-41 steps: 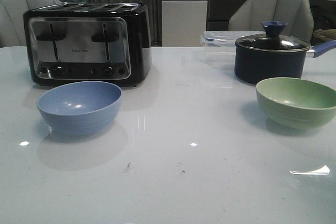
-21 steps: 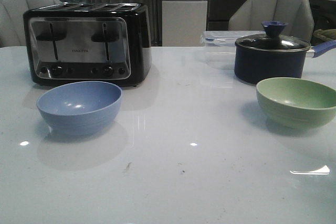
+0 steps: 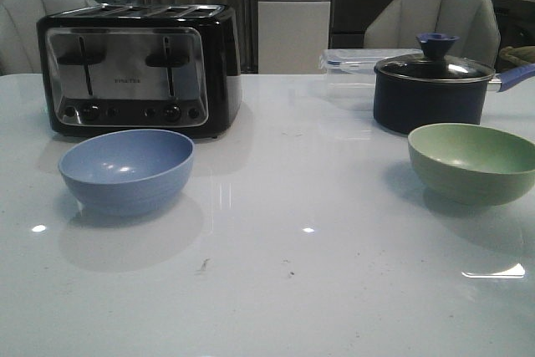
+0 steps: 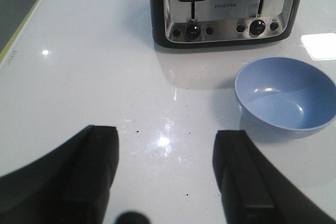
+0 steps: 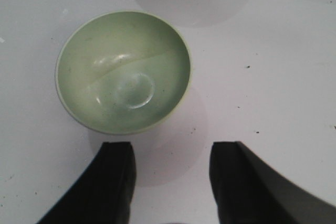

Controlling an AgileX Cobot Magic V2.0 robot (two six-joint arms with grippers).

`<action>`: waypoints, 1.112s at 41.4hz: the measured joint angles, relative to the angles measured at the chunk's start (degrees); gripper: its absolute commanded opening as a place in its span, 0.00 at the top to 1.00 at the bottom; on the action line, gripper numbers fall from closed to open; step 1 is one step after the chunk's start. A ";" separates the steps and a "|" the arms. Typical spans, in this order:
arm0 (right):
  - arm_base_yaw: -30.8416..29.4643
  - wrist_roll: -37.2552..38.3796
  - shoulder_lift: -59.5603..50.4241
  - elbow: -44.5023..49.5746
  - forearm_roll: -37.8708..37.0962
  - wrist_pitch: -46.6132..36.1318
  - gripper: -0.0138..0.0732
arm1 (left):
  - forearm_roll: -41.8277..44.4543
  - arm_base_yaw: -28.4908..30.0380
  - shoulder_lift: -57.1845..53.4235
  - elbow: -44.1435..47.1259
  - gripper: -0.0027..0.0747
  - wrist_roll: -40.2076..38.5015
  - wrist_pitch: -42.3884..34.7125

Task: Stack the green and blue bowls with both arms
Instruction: 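Grasp the pale green bowl with the right gripper and slide it to table center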

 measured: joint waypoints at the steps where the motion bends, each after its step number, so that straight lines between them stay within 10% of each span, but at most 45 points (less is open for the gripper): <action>1: 0.00 0.00 1.73 -1.05 0.00 0.58 0.33 | 0.00 0.00 0.00 0.00 0.40 0.00 0.00; 27: 0.00 0.00 35.73 -25.35 -5.79 9.42 0.34 | 0.00 0.00 0.00 0.00 0.40 0.00 0.09; 46: 0.00 0.00 41.69 -30.25 -6.66 11.77 0.74 | 0.00 0.00 0.00 0.00 0.40 0.00 0.09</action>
